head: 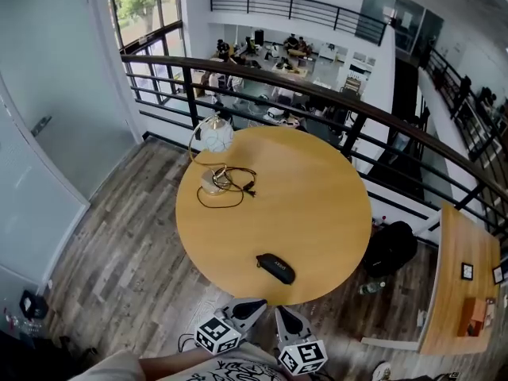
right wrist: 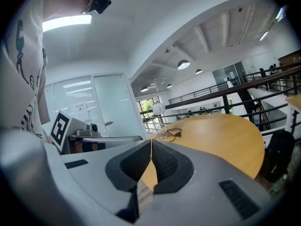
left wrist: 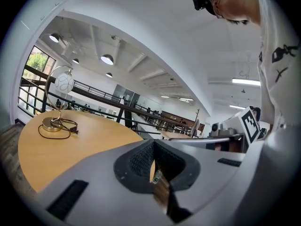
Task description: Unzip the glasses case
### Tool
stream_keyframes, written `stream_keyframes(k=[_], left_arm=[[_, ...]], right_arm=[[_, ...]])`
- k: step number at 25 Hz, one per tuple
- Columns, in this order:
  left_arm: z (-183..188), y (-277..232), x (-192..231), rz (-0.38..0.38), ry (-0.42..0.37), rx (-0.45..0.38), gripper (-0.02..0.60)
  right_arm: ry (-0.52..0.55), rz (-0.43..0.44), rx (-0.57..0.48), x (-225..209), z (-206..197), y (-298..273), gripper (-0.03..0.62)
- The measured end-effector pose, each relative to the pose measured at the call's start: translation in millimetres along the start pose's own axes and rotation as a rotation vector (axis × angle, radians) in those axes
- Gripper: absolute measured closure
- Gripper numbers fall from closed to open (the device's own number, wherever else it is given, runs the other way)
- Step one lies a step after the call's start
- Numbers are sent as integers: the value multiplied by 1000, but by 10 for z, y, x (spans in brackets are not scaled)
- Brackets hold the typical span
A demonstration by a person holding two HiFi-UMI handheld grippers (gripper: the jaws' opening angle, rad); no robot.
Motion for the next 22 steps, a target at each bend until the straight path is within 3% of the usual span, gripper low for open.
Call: stream_keyframes(k=[12, 22], left_arm=[[623, -127, 1250, -9, 2, -26, 575], [806, -336, 1750, -26, 19, -13, 575]], right_arm=[[42, -16, -5, -66, 586, -1258, 570], [40, -44, 5, -222, 736, -1701, 571]])
Point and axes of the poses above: the fingertips, and each gripper's own axes: y backward along the fingers, x to its left, z out of its top, the point moved 10 cm from there along y, backward along the fingers, and after that the axes turned 12 degrees about -z, right-handed, at the moved point
